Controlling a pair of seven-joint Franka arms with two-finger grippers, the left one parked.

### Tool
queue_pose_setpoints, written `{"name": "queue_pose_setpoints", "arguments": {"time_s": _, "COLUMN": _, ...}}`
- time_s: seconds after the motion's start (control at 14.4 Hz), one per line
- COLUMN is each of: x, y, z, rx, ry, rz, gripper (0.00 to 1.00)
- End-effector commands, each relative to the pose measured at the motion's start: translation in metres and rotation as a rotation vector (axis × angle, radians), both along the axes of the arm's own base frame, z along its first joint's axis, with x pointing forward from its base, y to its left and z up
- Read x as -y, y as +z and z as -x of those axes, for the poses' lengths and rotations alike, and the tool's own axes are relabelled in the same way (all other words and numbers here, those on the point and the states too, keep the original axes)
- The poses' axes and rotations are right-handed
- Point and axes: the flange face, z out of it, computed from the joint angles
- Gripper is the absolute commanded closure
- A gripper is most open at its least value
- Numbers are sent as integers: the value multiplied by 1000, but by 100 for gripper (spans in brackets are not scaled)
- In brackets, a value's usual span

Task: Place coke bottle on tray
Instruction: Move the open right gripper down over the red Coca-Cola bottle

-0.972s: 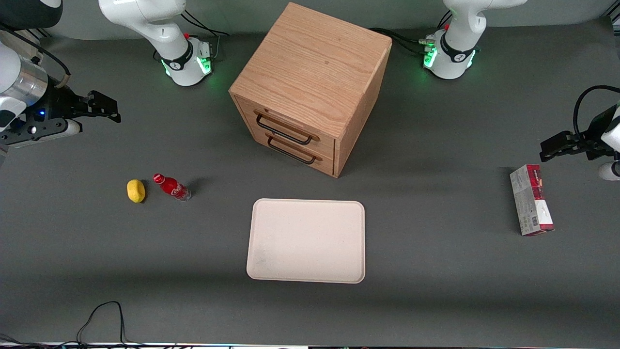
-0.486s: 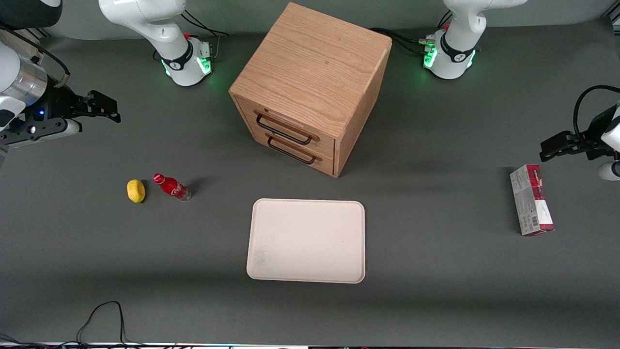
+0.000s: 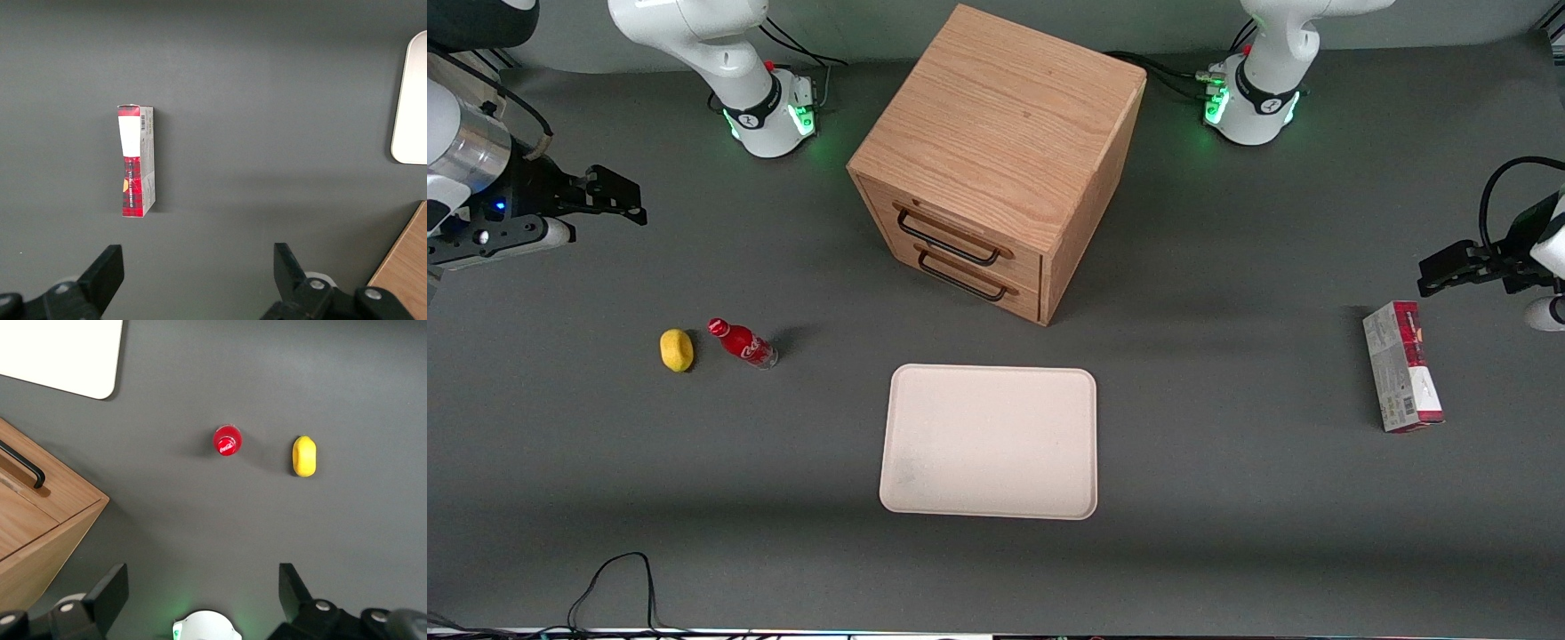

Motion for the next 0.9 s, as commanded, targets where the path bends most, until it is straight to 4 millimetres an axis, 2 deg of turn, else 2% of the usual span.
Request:
{"name": "queue_pose_setpoints", "arguments": {"time_s": 0.0, "x": -10, "y": 6, "z": -8, "rx": -1, "ry": -32, "rz": -3, "gripper": 0}}
{"name": "queue_pose_setpoints", "arguments": {"time_s": 0.35, "x": -16, "y": -2, "z": -20, "rx": -12, "ry": -29, "rz": -3, "gripper": 0}}
{"name": "queue_pose_setpoints", "arguments": {"time_s": 0.83, "x": -26, "y": -5, "z": -81, "rx": 25, "ry": -25, "rz": 19, "gripper": 0}}
